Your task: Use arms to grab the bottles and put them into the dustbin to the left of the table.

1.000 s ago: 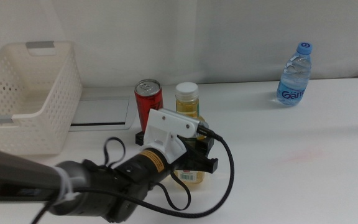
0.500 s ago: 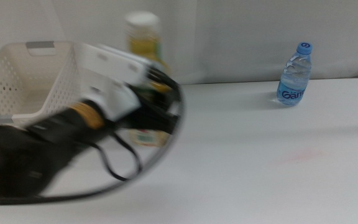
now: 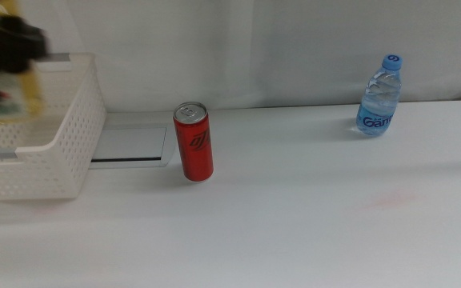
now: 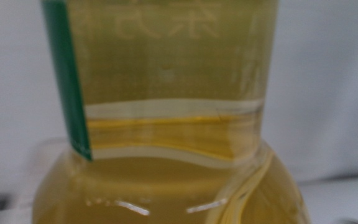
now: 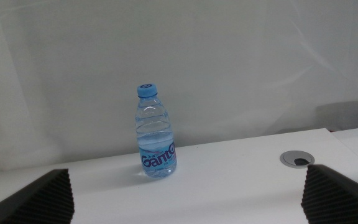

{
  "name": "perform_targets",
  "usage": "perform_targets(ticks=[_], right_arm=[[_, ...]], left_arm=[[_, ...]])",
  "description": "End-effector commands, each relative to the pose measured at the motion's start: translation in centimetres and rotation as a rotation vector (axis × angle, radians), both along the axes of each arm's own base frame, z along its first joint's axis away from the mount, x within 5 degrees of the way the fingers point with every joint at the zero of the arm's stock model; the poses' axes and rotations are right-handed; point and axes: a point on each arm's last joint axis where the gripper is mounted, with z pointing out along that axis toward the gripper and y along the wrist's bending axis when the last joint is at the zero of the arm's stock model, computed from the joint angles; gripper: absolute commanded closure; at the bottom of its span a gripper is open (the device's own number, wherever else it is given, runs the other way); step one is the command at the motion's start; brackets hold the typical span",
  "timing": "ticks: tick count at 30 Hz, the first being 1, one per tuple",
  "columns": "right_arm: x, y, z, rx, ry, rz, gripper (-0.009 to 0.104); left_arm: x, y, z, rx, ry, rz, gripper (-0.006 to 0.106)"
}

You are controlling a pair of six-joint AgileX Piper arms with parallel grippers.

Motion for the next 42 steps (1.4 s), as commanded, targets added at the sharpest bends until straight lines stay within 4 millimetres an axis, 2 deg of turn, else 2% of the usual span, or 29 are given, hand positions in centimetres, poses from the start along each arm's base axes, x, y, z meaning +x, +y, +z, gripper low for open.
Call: perform_targets(ticks=[1, 5, 10, 14, 15, 17, 22, 24, 25, 28, 33, 42], right_arm=[[0.0, 0.0, -0.1, -0.009, -0.007, -0.005, -0.008], [0.0, 0.0, -0.1, -0.009, -0.007, -0.005, -0.008], [0.0, 0.0, -0.1, -0.009, -0.007, -0.005, -0.008], [0.0, 0.0, -0.1, -0.009, -0.007, -0.005, -0.008], [0.0, 0.0, -0.1, -0.009, -0.007, -0.005, -0.008], [0.0, 0.0, -0.1, -0.009, -0.007, -0.005, -0.008], [0.0, 0.0, -0.1, -0.008, -0.007, -0.005, -0.008], [0.0, 0.0, -0.1, -0.008, -0.007, -0.005, -0.008], [0.0, 0.0, -0.1, -0.008, -0.007, -0.005, -0.008], [0.0, 0.0, -0.1, -0.008, -0.007, -0.005, -0.008], [0.0, 0.0, -0.1, -0.008, -0.007, -0.005, -0.008], [0.0, 0.0, -0.1, -0.008, -0.005, -0.005, -0.008]], left_arm=[[0.6, 2.3, 1.9, -0.003, -0.065, 0.087, 0.103], [2.5, 5.6, 1.4, -0.015, 0.028, 0.190, 0.103], [5.7, 8.0, -0.2, -0.032, 0.151, 0.241, 0.103], [8.8, 8.8, -1.7, -0.025, 0.230, 0.230, 0.103], [10.4, 9.2, -2.7, -0.028, 0.254, 0.229, 0.103], [11.9, 9.6, -3.5, -0.030, 0.275, 0.228, 0.103], [14.9, 10.3, -5.7, -0.025, 0.299, 0.224, 0.103], [15.8, 10.5, -7.0, -0.016, 0.308, 0.220, 0.103], [16.4, 10.6, -8.4, 0.007, 0.338, 0.201, 0.103], [17.1, 10.7, -10.4, 0.011, 0.382, 0.192, 0.103], [17.7, 10.8, -12.3, -0.004, 0.421, 0.191, 0.103], [18.0, 10.5, -13.4, -0.008, 0.444, 0.173, 0.103]])
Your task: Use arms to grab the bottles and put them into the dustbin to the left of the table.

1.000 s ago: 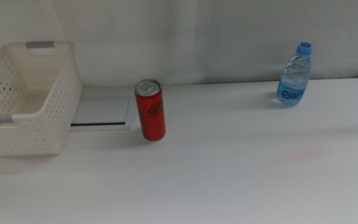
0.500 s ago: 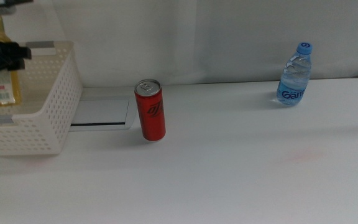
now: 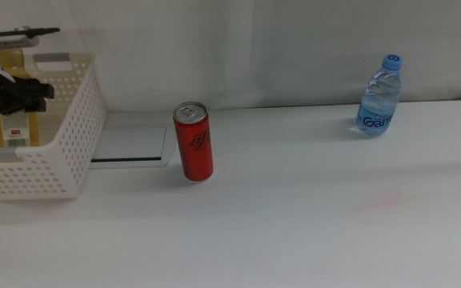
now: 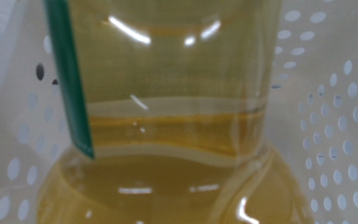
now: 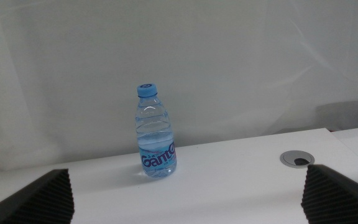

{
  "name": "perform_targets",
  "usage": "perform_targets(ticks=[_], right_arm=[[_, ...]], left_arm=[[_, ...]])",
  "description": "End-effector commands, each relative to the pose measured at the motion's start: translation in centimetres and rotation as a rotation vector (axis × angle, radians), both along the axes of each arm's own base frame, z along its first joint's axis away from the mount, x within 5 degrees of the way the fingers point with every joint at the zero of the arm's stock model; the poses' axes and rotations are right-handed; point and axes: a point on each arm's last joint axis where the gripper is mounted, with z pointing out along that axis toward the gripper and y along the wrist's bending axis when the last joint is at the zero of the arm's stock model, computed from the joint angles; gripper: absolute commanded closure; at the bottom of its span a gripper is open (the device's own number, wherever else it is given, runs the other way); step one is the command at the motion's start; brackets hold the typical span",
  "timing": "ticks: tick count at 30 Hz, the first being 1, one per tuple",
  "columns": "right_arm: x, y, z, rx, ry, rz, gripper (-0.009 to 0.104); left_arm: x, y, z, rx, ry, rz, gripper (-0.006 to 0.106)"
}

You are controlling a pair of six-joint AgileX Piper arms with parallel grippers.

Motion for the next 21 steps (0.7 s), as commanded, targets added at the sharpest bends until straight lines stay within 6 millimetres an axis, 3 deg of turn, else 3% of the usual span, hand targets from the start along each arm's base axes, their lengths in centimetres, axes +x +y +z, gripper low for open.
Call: perform_targets(ticks=[1, 4, 7, 11, 12, 13, 17, 21], right_arm=[[0.0, 0.0, -0.1, -0.008, -0.004, -0.005, -0.008], [0.0, 0.0, -0.1, -0.008, -0.004, -0.005, -0.008], [0.0, 0.0, -0.1, -0.008, -0.004, -0.005, -0.008], [0.0, 0.0, -0.1, -0.008, -0.004, -0.005, -0.008], [0.0, 0.0, -0.1, -0.008, -0.004, -0.005, -0.008], [0.0, 0.0, -0.1, -0.008, -0.004, -0.005, -0.008], [0.0, 0.0, -0.1, -0.008, -0.004, -0.005, -0.008], [0.0, 0.0, -0.1, -0.008, -0.004, -0.005, -0.008]], left_arm=[[0.5, -0.3, 1.4, 0.004, -0.081, 0.001, 0.103], [0.6, -0.7, 1.4, 0.005, -0.079, -0.008, 0.098], [0.6, -1.0, 1.4, 0.010, -0.079, -0.021, 0.081], [0.6, -1.0, 1.4, 0.011, -0.079, -0.023, 0.039], [0.6, -1.0, 1.4, 0.011, -0.079, -0.023, 0.015], [0.6, -1.0, 1.4, 0.011, -0.079, -0.023, 0.007], [0.6, -1.0, 1.5, 0.005, -0.083, -0.014, 0.008], [0.1, -1.1, 3.6, 0.016, -0.132, -0.013, 0.009]])
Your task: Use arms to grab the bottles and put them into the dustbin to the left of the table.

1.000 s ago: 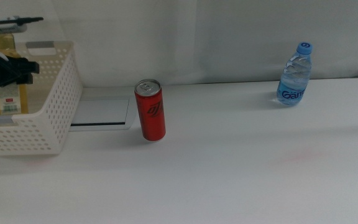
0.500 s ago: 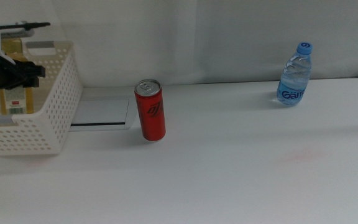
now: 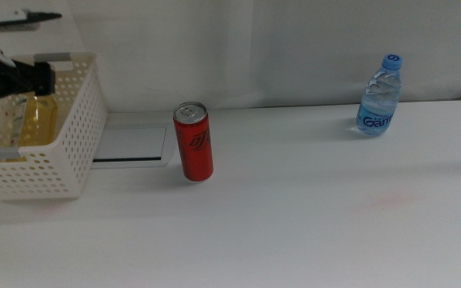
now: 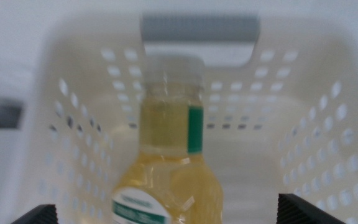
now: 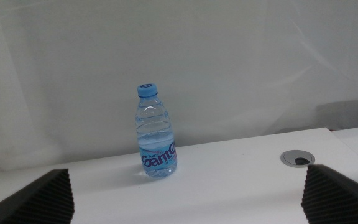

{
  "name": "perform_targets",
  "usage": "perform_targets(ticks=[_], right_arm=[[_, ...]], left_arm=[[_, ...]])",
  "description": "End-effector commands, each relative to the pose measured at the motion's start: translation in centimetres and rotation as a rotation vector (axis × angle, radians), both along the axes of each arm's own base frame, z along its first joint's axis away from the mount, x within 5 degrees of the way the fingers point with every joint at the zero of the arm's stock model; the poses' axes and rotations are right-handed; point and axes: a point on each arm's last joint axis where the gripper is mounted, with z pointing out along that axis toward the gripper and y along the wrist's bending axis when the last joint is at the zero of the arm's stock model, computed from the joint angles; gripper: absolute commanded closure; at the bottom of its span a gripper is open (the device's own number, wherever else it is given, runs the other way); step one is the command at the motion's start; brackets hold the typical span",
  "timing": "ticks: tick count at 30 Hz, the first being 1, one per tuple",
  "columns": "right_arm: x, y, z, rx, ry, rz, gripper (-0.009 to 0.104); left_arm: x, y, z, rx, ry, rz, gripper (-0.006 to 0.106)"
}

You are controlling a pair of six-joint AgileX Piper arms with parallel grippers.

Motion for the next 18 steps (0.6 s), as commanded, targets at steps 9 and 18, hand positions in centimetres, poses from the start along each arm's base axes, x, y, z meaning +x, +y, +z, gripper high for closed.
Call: perform_targets(ticks=[9, 18], right_arm=[[0.0, 0.0, -0.1, -0.011, -0.005, -0.004, -0.008], [0.0, 0.0, -0.1, -0.011, -0.005, -0.004, -0.008]], left_arm=[[-3.8, -1.0, 10.0, 0.038, -0.225, -0.002, 0.009], [-10.3, -3.8, 18.4, 0.033, -0.411, -0.065, 0.009]])
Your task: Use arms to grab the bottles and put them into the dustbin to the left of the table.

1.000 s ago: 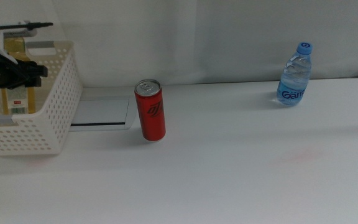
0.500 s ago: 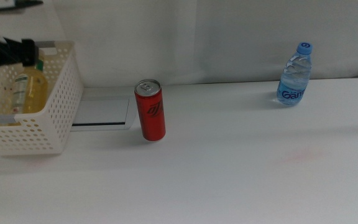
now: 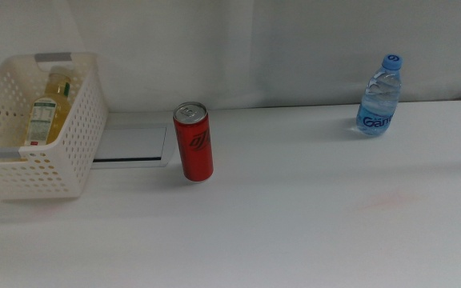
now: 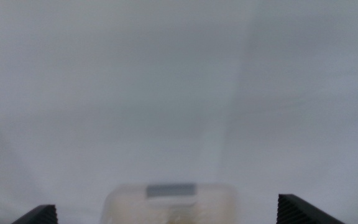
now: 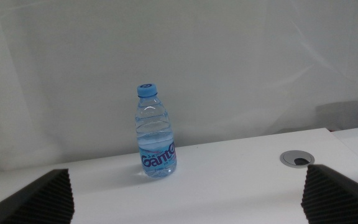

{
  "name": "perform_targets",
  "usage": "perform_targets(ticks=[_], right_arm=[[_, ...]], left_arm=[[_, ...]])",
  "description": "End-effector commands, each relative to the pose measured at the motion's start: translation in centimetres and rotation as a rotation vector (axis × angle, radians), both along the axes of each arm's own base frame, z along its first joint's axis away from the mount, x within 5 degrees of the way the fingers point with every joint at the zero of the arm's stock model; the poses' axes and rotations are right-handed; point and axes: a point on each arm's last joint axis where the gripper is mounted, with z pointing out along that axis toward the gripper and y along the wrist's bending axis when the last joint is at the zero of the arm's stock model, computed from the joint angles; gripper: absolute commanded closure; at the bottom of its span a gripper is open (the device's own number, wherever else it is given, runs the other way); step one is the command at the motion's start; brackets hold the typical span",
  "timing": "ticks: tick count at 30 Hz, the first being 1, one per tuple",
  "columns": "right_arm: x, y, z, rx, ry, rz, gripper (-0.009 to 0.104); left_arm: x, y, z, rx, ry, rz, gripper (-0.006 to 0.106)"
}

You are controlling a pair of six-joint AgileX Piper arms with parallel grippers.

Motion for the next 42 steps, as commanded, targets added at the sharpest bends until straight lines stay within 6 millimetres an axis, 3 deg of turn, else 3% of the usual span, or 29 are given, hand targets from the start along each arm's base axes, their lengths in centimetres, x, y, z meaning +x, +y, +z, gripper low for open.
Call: perform_targets(ticks=[1, 7, 11, 13, 18, 23, 28, 31, 36, 42], right_arm=[[0.0, 0.0, -0.1, -0.008, -0.004, -0.005, -0.008], [0.0, 0.0, -0.1, -0.008, -0.004, -0.005, -0.008], [0.0, 0.0, -0.1, -0.008, -0.004, -0.005, -0.008], [0.0, 0.0, -0.1, -0.008, -0.007, -0.005, -0.008], [0.0, 0.0, -0.1, -0.008, -0.007, -0.005, -0.008], [0.0, 0.0, -0.1, -0.008, -0.007, -0.005, -0.008], [0.0, 0.0, -0.1, -0.008, -0.007, -0.005, -0.008], [0.0, 0.0, -0.1, -0.008, -0.007, -0.005, -0.008], [0.0, 0.0, -0.1, -0.008, -0.007, -0.005, -0.008], [0.0, 0.0, -0.1, -0.008, -0.007, -0.005, -0.008]], left_arm=[[-1.9, -1.6, 1.5, 0.005, -0.047, -0.043, 0.009], [-6.9, -5.6, 2.5, 0.015, -0.179, -0.137, 0.009], [-11.6, -7.8, 1.2, 0.010, -0.218, -0.208, 0.009], [-15.2, -8.4, -1.8, 0.009, -0.236, -0.235, 0.009], [-19.0, -8.6, -6.8, 0.003, -0.262, -0.255, 0.009], [-22.1, -8.9, -13.2, 0.004, -0.262, -0.297, 0.009], [-23.3, -9.6, -16.2, -0.053, -0.412, -0.335, 0.009], [-23.1, -10.8, -18.4, -0.082, -0.318, -0.412, 0.009], [-21.5, -12.1, -20.6, -0.085, -0.193, -0.437, 0.012], [-18.8, -12.9, -22.7, -0.085, -0.197, -0.389, 0.014]])
